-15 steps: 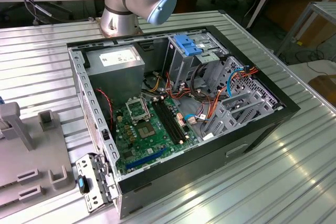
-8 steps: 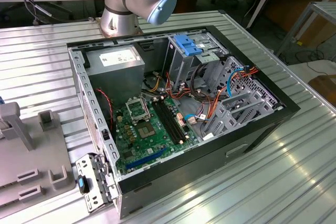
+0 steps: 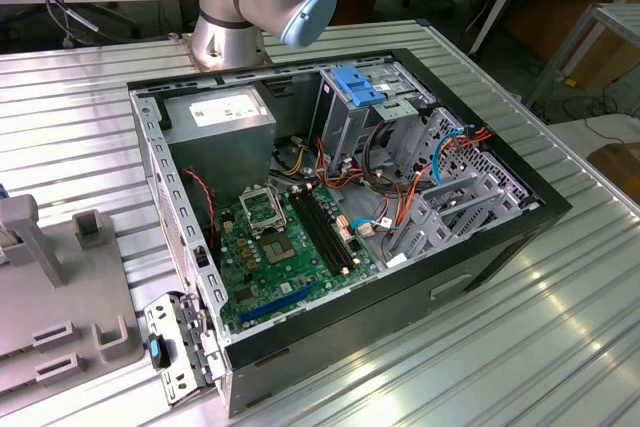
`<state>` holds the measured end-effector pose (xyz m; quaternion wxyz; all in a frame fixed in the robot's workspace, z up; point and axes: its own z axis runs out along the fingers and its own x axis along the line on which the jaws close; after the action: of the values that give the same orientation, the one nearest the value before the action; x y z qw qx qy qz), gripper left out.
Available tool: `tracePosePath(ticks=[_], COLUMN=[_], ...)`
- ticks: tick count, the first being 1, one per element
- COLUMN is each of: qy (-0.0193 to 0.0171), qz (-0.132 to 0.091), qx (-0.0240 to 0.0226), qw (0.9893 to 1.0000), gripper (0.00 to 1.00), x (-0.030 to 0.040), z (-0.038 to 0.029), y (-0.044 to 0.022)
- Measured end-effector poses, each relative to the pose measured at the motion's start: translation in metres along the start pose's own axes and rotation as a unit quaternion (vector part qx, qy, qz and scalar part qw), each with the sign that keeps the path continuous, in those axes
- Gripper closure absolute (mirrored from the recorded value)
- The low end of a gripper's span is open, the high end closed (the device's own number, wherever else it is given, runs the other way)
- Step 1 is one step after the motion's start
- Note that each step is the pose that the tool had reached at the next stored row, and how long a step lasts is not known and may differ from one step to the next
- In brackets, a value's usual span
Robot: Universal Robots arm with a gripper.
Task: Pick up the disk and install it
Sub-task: 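Pick up the disk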
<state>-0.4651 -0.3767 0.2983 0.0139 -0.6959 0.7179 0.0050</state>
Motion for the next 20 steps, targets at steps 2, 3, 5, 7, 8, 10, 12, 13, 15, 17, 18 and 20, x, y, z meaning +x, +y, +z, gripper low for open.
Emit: tracePosePath(ticks=[2, 3, 5, 7, 8, 10, 12, 13, 15, 17, 18, 20], qy=[0.0000, 0.0000, 0.0000, 0.0000, 0.0000, -0.0001, -0.0001, -0.0001, 0.0000, 0.0000, 0.0000, -0.0001], qz=[0.000, 0.000, 0.000, 0.000, 0.000, 0.000, 0.000, 0.000, 0.000, 0.000, 0.000, 0.000], qx=[0.0000, 0.0000, 0.0000, 0.0000, 0.0000, 0.0001, 0.0000, 0.0000, 0.0001, 0.0002, 0.0002, 0.0004], qw=[1.0000, 1.0000, 1.0000, 1.0000, 1.0000, 1.0000, 1.0000, 1.0000, 1.0000, 1.0000, 1.0000, 1.0000], gripper=[0.63, 0.63, 0.63, 0.63, 0.63, 0.63, 0.63, 0.63, 0.63, 0.63, 0.63, 0.63], x=[0.0000, 0.0000, 0.0000, 0.0000, 0.0000, 0.0000, 0.0000, 0.0000, -0.0001, -0.0001, -0.0001, -0.0002], z=[0.0000, 0.0000, 0.0000, 0.0000, 0.0000, -0.0002, -0.0011, -0.0015, -0.0028, -0.0043, -0.0052, -0.0084], y=[0.0000, 0.0000, 0.0000, 0.0000, 0.0000, 0.0000, 0.0000, 0.0000, 0.0000, -0.0001, -0.0001, -0.0001])
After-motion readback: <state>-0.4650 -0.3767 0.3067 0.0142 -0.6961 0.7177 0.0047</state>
